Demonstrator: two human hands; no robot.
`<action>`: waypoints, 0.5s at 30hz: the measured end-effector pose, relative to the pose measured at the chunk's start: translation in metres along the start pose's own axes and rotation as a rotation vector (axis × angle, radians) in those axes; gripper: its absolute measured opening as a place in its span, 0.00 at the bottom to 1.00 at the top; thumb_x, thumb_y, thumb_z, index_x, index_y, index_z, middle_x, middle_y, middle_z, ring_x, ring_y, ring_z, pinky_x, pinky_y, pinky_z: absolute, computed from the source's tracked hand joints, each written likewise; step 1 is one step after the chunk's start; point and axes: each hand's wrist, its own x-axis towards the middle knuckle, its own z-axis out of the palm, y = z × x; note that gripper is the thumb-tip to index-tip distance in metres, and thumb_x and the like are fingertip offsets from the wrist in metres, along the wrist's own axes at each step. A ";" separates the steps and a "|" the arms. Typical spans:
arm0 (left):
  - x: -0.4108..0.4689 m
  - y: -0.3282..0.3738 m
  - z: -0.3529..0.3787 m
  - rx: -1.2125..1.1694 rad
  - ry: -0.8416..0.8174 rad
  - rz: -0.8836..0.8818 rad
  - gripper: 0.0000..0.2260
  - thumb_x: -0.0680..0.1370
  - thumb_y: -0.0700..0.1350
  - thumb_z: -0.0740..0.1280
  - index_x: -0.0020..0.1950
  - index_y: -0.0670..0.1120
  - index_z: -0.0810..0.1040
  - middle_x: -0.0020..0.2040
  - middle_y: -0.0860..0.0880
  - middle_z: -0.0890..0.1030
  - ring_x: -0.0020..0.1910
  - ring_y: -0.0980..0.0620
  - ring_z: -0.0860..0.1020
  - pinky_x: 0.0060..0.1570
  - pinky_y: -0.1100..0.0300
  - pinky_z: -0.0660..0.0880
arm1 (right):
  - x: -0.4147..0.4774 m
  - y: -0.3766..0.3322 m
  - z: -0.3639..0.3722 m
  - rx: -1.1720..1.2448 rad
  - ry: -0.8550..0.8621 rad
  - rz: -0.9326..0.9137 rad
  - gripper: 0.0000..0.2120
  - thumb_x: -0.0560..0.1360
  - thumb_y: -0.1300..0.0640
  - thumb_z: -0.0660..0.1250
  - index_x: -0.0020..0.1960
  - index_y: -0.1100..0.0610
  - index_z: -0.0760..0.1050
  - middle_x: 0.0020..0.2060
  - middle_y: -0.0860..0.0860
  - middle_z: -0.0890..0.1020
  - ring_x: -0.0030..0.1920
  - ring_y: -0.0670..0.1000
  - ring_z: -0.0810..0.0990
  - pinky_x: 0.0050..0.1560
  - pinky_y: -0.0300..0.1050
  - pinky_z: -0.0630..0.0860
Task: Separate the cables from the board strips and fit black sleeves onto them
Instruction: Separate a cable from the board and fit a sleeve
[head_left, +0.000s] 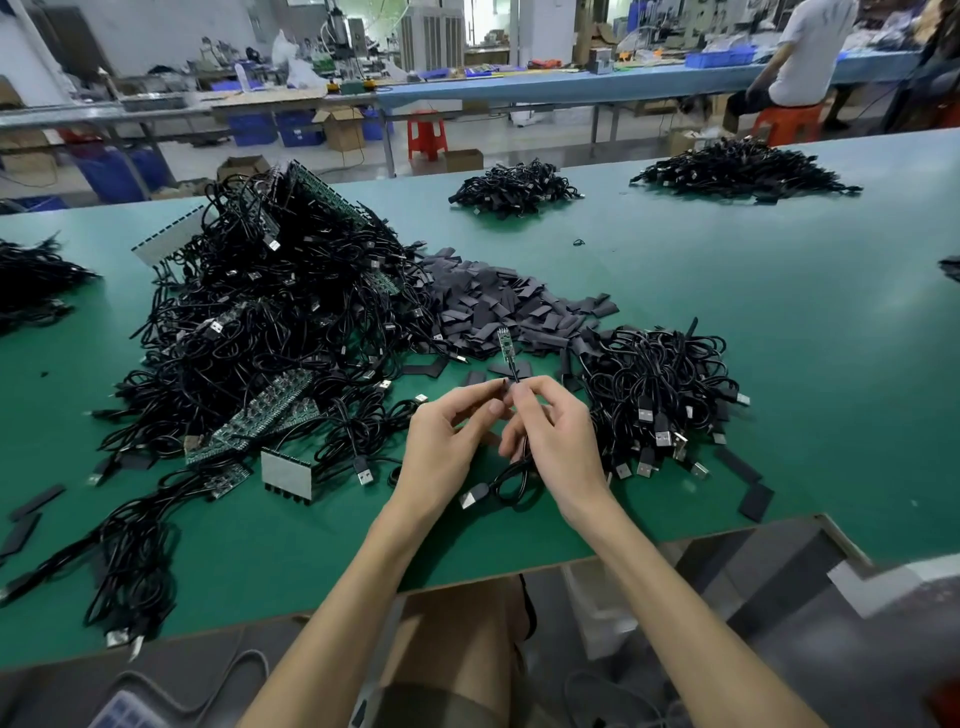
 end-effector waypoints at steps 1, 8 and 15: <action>0.000 0.000 0.000 0.038 -0.010 0.016 0.11 0.80 0.39 0.70 0.60 0.52 0.83 0.50 0.56 0.87 0.47 0.57 0.85 0.49 0.64 0.79 | 0.000 0.000 0.000 0.011 -0.003 0.005 0.10 0.86 0.58 0.61 0.49 0.60 0.77 0.27 0.53 0.79 0.28 0.51 0.78 0.30 0.42 0.75; -0.002 0.001 0.000 -0.097 0.014 -0.015 0.09 0.81 0.42 0.70 0.60 0.48 0.85 0.49 0.51 0.88 0.42 0.56 0.83 0.45 0.60 0.79 | 0.000 0.001 0.001 0.014 -0.015 -0.019 0.13 0.86 0.53 0.60 0.50 0.57 0.80 0.27 0.54 0.80 0.27 0.50 0.77 0.29 0.43 0.75; 0.001 0.002 -0.003 -0.493 0.047 -0.089 0.10 0.82 0.42 0.69 0.61 0.43 0.84 0.57 0.41 0.85 0.59 0.41 0.83 0.54 0.54 0.82 | 0.001 0.003 -0.001 0.032 -0.049 0.023 0.07 0.86 0.57 0.60 0.59 0.57 0.74 0.30 0.56 0.82 0.23 0.53 0.75 0.28 0.43 0.73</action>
